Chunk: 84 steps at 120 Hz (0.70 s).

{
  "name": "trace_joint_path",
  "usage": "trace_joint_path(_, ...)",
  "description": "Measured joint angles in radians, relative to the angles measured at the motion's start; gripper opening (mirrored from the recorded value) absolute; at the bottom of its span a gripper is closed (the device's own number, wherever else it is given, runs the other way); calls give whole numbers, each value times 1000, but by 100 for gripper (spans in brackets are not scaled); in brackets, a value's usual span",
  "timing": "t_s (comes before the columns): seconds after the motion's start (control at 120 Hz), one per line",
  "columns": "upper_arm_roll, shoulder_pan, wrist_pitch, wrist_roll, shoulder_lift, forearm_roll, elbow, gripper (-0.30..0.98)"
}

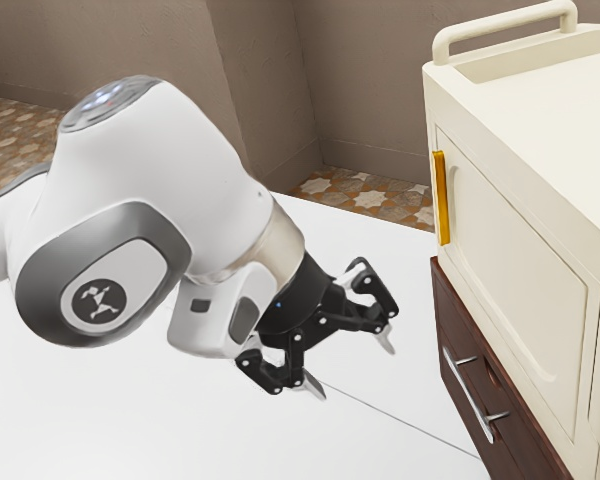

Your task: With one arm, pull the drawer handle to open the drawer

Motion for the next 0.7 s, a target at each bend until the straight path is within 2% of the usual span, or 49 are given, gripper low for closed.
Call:
trace_joint_path(0.183,1,-24,155,6,44,-2,-14,34)
trace_joint_path(0.342,6,-24,259,11,95,-51,-15,19)
trace_joint_path(0.7,24,-57,386,23,141,-150,-66,9)
